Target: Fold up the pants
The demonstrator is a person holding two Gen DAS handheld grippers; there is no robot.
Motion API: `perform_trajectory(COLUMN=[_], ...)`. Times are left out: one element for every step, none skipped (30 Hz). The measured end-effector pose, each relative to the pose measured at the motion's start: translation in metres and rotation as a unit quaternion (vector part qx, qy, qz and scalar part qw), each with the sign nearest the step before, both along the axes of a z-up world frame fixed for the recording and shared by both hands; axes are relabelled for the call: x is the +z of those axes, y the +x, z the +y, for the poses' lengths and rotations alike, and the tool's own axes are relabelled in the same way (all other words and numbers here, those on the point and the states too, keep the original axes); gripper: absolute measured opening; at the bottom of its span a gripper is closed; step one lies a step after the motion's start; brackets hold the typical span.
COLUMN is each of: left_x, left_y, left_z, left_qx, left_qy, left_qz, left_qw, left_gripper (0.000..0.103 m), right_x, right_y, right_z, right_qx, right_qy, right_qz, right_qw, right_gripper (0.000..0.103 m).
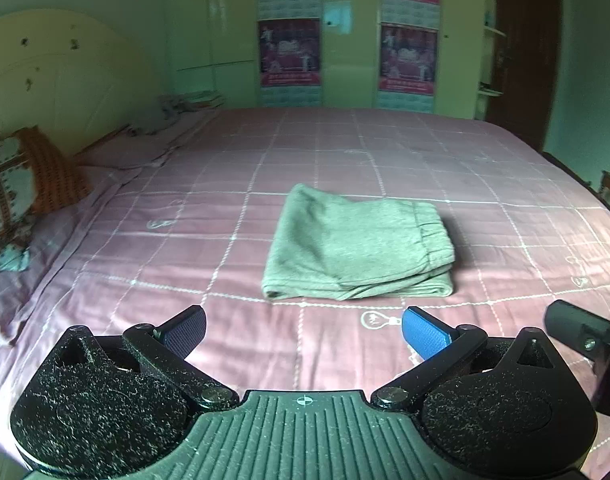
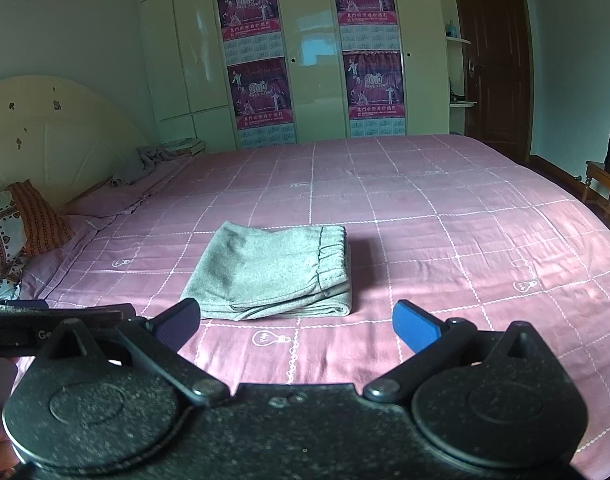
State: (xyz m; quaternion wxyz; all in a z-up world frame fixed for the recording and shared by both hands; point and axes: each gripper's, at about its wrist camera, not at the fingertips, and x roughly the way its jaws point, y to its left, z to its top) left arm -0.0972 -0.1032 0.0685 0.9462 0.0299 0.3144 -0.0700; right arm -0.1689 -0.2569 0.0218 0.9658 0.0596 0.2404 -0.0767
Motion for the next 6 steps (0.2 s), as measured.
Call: perform_trajectory(left_x=[-0.001,-0.002,-0.003,-0.005,-0.006,-0.007], left_y=[0.002,0.006,0.011,0.014,0.019,0.024], left_z=[-0.001,-0.003,-0.004,-0.006,-0.007,-0.008], left_qx=[-0.005,-0.009,-0.009,-0.011,-0.012,-0.014], left_qy=[-0.003,-0.006,-0.008,-0.011,-0.011,-0.012], left_qz=[0.000,0.005,0.010,0.012,0.016,0.020], left_qw=[1.0000,0.9999,0.9999,0.9998,0.9997,0.9996], left_gripper=[0.103,0.103,0.103,0.103,0.103,0.103], right_x=[-0.001,-0.002,-0.003,-0.004,-0.005,-0.006], right_y=[0.002,0.004,0.007,0.009,0.012,0.015], right_z=[0.000,-0.001,-0.001,-0.002,-0.002,-0.002], right_qx=[-0.001,-0.001,-0.001,-0.001,-0.001,0.000], right_qy=[0.000,0.000,0.000,-0.001,-0.002,-0.003], right_qz=[0.003,0.005,0.006,0.008,0.010,0.011], right_qw=[1.000,1.000,1.000,1.000,1.000,1.000], right_gripper=[0.103,0.103,0.103,0.103,0.103,0.103])
